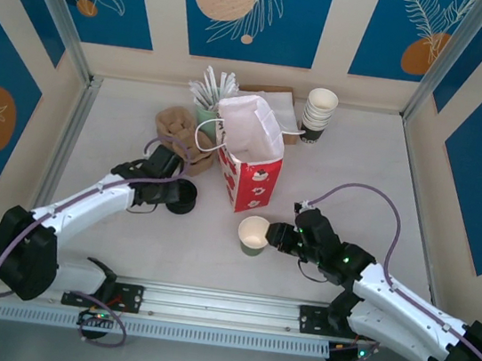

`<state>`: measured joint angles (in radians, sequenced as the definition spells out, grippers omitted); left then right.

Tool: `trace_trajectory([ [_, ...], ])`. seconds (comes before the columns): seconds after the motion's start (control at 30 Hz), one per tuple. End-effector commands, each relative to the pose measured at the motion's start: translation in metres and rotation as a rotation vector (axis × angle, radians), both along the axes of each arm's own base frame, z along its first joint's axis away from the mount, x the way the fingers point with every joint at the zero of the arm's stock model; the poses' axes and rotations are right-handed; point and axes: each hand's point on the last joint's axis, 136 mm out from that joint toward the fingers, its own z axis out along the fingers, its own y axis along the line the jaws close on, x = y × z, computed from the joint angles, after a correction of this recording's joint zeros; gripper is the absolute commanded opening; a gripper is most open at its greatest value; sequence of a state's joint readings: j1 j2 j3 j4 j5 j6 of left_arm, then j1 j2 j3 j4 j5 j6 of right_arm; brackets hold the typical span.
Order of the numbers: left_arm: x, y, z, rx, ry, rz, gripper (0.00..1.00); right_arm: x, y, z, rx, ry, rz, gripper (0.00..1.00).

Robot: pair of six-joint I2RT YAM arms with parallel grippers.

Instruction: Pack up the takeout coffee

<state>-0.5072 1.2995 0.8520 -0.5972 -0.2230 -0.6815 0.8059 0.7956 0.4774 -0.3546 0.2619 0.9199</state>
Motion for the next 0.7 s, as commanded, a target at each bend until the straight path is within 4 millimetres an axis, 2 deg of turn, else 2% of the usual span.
trace_trajectory([
  [0.0,0.002,-0.002,0.006,0.027,-0.003,-0.012,0.35,0.002,0.000,0.016,-0.005,-0.021,-0.005,0.51],
  [0.1,0.003,-0.005,0.005,0.028,0.001,-0.018,0.32,0.003,-0.003,0.023,-0.017,-0.024,-0.013,0.58],
  [0.37,0.005,-0.006,0.003,0.054,0.015,-0.022,0.30,0.002,-0.009,0.048,-0.017,-0.059,-0.015,0.61],
  [0.5,0.006,-0.006,0.001,0.062,0.024,-0.019,0.30,0.001,-0.013,0.052,-0.017,-0.066,-0.022,0.61],
  [0.67,0.007,-0.005,-0.002,0.079,0.038,-0.019,0.29,-0.002,-0.017,0.047,-0.023,-0.054,-0.030,0.61],
])
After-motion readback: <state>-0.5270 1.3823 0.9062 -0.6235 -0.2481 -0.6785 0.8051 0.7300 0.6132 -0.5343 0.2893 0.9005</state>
